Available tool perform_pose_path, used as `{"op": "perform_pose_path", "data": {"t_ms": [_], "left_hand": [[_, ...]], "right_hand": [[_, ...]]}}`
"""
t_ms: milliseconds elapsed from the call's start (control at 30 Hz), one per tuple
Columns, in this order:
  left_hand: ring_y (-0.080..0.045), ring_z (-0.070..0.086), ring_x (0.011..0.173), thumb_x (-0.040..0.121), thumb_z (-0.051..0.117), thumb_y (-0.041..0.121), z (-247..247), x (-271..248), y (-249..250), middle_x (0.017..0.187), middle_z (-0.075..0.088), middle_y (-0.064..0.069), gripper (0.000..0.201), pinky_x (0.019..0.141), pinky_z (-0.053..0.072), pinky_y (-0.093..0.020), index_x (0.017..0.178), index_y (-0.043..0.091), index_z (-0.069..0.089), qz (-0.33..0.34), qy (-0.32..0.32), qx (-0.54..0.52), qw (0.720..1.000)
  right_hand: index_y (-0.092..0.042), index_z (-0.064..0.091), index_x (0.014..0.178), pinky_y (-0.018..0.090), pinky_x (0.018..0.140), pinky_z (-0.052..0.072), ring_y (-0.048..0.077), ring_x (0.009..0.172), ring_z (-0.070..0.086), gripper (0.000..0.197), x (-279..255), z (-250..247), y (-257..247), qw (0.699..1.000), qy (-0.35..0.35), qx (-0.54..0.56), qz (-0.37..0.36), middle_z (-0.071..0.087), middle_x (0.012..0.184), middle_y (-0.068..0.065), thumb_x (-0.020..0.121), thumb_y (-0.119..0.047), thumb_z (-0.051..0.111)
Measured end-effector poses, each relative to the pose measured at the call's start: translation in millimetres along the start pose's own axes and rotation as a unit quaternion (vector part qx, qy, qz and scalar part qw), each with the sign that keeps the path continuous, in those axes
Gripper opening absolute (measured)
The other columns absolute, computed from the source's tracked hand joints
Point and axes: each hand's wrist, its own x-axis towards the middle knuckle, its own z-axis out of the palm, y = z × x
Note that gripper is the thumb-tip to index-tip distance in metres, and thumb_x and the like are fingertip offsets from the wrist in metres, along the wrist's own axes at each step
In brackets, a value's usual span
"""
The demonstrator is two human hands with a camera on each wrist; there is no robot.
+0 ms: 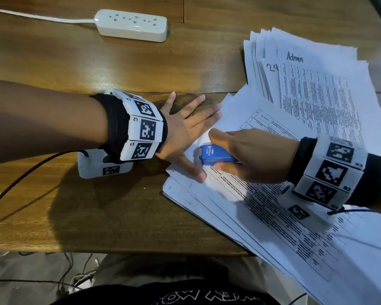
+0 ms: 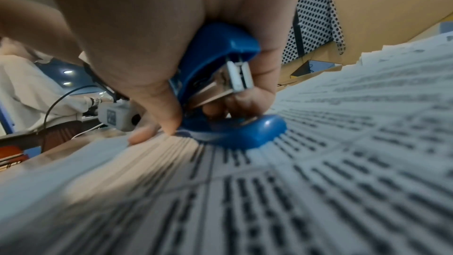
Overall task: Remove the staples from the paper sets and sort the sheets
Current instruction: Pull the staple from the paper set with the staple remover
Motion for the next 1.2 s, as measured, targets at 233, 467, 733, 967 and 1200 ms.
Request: {"op": "perform_pose_path", "data": {"t_ms": [233, 467, 733, 967, 1200], "left_hand": [[-0.023, -0.035, 0.136, 0.052, 0.031, 0.093, -1, -1, 3, 0.145, -0.041, 0.009, 0.13, 0.104, -0.014, -0.064, 0.139, 0.021, -0.032, -0.007, -0.001, 0.022, 1.0], [-0.023, -0.035, 0.136, 0.051, 0.032, 0.093, -2, -2, 4, 0.145, -0.041, 0.009, 0.13, 0.104, -0.013, -0.064, 0.139, 0.021, -0.033, -0.01, -0.006, 0.025, 1.0], [-0.024, -0.034, 0.136, 0.047, 0.028, 0.093, -4, -1, 2, 0.146, -0.04, 0.009, 0.131, 0.105, -0.011, -0.065, 0.138, 0.022, -0.034, -0.007, -0.011, 0.026, 1.0], [-0.023, -0.036, 0.135, 0.045, 0.027, 0.094, -5, -2, 0, 0.144, -0.042, 0.01, 0.131, 0.104, -0.013, -0.064, 0.137, 0.024, -0.035, -0.003, -0.019, 0.016, 1.0], [-0.023, -0.036, 0.135, 0.05, 0.032, 0.092, -6, -2, 3, 0.144, -0.042, 0.01, 0.13, 0.105, -0.012, -0.063, 0.137, 0.023, -0.036, -0.011, -0.026, 0.027, 0.999]], "right_hand": [[-0.022, 0.018, 0.089, 0.032, 0.057, 0.031, 0.027, 0.061, 0.04, 0.032, -2, 6, -9, 0.999, 0.024, -0.026, 0.021, 0.051, 0.08, 0.002, 0.093, -0.044, 0.041], [-0.022, 0.023, 0.086, 0.034, 0.053, 0.027, 0.019, 0.053, 0.036, 0.032, 1, 3, -10, 0.998, 0.009, 0.037, 0.042, 0.038, 0.064, -0.002, 0.091, -0.045, 0.045], [-0.018, 0.034, 0.101, 0.032, 0.057, 0.026, 0.026, 0.063, 0.035, 0.026, 0, 4, -15, 0.996, 0.057, -0.072, 0.008, 0.039, 0.078, -0.004, 0.093, -0.042, 0.041], [-0.02, 0.03, 0.099, 0.032, 0.06, 0.028, 0.027, 0.061, 0.035, 0.027, 3, 4, -12, 0.999, 0.037, -0.03, 0.009, 0.037, 0.071, -0.004, 0.092, -0.042, 0.043], [-0.022, 0.023, 0.093, 0.032, 0.057, 0.026, 0.019, 0.053, 0.032, 0.03, 2, 8, -17, 0.998, 0.037, 0.027, 0.049, 0.031, 0.061, -0.004, 0.092, -0.041, 0.046]]}}
